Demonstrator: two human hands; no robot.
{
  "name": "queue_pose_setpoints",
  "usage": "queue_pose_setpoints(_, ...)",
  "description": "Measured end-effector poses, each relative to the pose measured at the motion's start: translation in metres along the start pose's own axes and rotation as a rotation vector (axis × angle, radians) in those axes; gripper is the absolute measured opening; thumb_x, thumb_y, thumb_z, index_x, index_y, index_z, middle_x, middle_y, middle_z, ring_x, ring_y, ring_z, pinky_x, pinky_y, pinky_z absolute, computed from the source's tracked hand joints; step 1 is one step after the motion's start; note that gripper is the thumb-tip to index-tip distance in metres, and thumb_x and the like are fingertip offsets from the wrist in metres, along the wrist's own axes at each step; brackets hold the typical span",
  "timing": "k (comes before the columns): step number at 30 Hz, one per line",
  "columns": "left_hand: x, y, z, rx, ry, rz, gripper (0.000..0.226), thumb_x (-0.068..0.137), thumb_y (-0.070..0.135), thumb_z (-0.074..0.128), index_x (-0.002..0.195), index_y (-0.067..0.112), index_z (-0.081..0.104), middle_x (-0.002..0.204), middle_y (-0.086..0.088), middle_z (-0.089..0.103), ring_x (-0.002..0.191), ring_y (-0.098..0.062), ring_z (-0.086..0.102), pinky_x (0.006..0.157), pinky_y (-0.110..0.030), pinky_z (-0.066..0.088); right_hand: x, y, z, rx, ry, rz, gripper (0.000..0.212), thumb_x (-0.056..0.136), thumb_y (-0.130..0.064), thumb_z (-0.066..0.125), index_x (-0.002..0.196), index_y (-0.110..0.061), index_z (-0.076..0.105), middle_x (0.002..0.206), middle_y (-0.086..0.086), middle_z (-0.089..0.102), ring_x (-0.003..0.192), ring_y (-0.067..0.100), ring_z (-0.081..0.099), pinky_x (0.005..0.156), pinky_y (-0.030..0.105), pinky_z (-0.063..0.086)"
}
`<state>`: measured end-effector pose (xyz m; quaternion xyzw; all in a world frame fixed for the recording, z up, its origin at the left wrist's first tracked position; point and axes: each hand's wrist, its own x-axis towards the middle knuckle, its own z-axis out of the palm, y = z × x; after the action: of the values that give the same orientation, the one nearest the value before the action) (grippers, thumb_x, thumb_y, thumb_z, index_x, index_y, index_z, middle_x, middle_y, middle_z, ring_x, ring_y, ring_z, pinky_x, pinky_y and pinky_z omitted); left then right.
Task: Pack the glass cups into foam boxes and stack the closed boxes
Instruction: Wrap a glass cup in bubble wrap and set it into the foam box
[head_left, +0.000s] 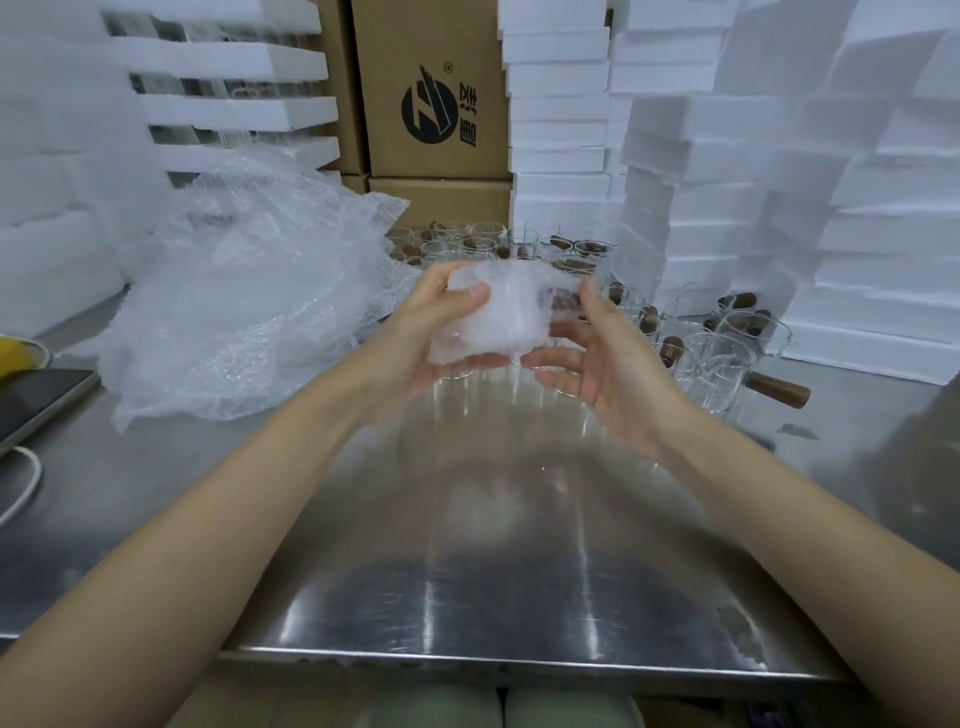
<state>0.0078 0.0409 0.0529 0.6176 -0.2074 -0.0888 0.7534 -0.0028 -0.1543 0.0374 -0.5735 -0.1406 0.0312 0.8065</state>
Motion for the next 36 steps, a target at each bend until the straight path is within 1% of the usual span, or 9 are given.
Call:
queue_pose_setpoints(3, 0.001, -0.001, 0.0, -0.013, 0.02, -0.118, 0.078, 0.075, 0.037, 0.068, 0.144, 0.017, 0.038, 0.147, -0.011, 0.042, 0.129, -0.031, 0.049, 0.08, -0.036, 0.055, -0.001, -0.001, -0.002, 0.029, 0.055, -0.045, 0.016, 0.096, -0.023, 0.052, 0.103, -0.011, 0.059, 0.08, 0.002, 0.069, 0.064, 0.016, 0.066, 0.055, 0.021, 0.054)
queue_pose_setpoints(8, 0.003, -0.002, 0.002, 0.034, 0.11, 0.002, 0.045, 0.087, 0.043, 0.051, 0.129, 0.027, 0.054, 0.139, 0.007, 0.052, 0.127, -0.012, 0.049, 0.09, -0.039, 0.048, -0.002, -0.003, -0.002, 0.14, 0.126, -0.127, 0.011, 0.095, -0.004, 0.052, 0.094, -0.002, 0.062, 0.081, 0.005, 0.068, 0.069, 0.011, 0.067, 0.064, 0.018, 0.056)
queue_pose_setpoints(11, 0.005, -0.004, -0.002, 0.227, 0.176, 0.175, 0.029, 0.09, 0.043, 0.047, 0.114, 0.036, 0.061, 0.119, 0.023, 0.061, 0.121, 0.0, 0.05, 0.102, -0.035, 0.037, -0.002, -0.002, -0.003, 0.125, 0.133, -0.124, 0.012, 0.095, -0.003, 0.052, 0.093, -0.001, 0.063, 0.076, 0.003, 0.069, 0.067, 0.01, 0.067, 0.064, 0.016, 0.055)
queue_pose_setpoints(16, 0.002, -0.01, 0.007, 0.471, 0.101, 0.366, 0.012, 0.094, 0.036, 0.054, 0.096, 0.03, 0.064, 0.088, 0.028, 0.064, 0.084, 0.008, 0.056, 0.075, -0.007, 0.04, -0.001, 0.008, 0.002, 0.116, 0.077, -0.07, 0.01, 0.093, -0.005, 0.055, 0.095, -0.001, 0.064, 0.076, 0.003, 0.073, 0.07, 0.009, 0.069, 0.064, 0.016, 0.056)
queue_pose_setpoints(21, 0.001, -0.011, 0.002, 0.523, 0.111, 0.425, 0.038, 0.086, 0.057, 0.044, 0.098, 0.027, 0.064, 0.086, 0.005, 0.064, 0.066, -0.016, 0.054, 0.059, -0.019, 0.043, 0.0, 0.011, -0.002, 0.091, -0.006, -0.048, 0.019, 0.078, -0.014, 0.065, 0.093, -0.004, 0.067, 0.081, 0.005, 0.074, 0.073, 0.011, 0.071, 0.066, 0.017, 0.057)
queue_pose_setpoints(23, 0.002, -0.016, -0.003, 0.61, 0.091, 0.394, 0.044, 0.088, 0.057, 0.035, 0.107, 0.031, 0.065, 0.09, -0.006, 0.068, 0.081, -0.032, 0.062, 0.071, -0.034, 0.05, 0.0, 0.014, -0.003, 0.07, -0.002, -0.032, 0.018, 0.077, -0.014, 0.065, 0.092, -0.004, 0.066, 0.081, 0.005, 0.074, 0.072, 0.011, 0.071, 0.064, 0.016, 0.056)
queue_pose_setpoints(26, 0.002, -0.018, -0.01, 0.66, 0.057, 0.355, 0.052, 0.088, 0.059, 0.026, 0.115, 0.032, 0.062, 0.065, 0.007, 0.06, 0.075, -0.015, 0.065, 0.081, -0.021, 0.046, 0.003, 0.019, -0.005, 0.01, 0.033, -0.011, 0.01, 0.083, -0.007, 0.062, 0.093, -0.004, 0.064, 0.081, 0.005, 0.074, 0.073, 0.012, 0.07, 0.064, 0.016, 0.056)
queue_pose_setpoints(31, 0.002, -0.015, -0.015, 0.977, -0.03, 0.389, 0.037, 0.074, 0.069, 0.059, 0.106, 0.052, 0.051, 0.078, 0.021, 0.064, 0.089, 0.007, 0.058, 0.086, -0.002, 0.031, 0.004, 0.026, -0.005, -0.092, 0.059, 0.012, 0.009, 0.092, 0.003, 0.054, 0.089, -0.004, 0.058, 0.087, 0.013, 0.066, 0.074, 0.016, 0.07, 0.071, 0.022, 0.059)
queue_pose_setpoints(36, 0.002, -0.023, -0.013, 1.22, -0.13, 0.372, 0.066, 0.086, 0.045, 0.066, 0.142, 0.042, 0.032, 0.078, 0.014, 0.058, 0.086, -0.001, 0.053, 0.083, -0.005, 0.032, 0.001, 0.03, -0.007, -0.198, 0.019, 0.064, 0.013, 0.096, 0.005, 0.049, 0.088, -0.005, 0.053, 0.087, 0.01, 0.059, 0.076, 0.013, 0.067, 0.08, 0.026, 0.058)
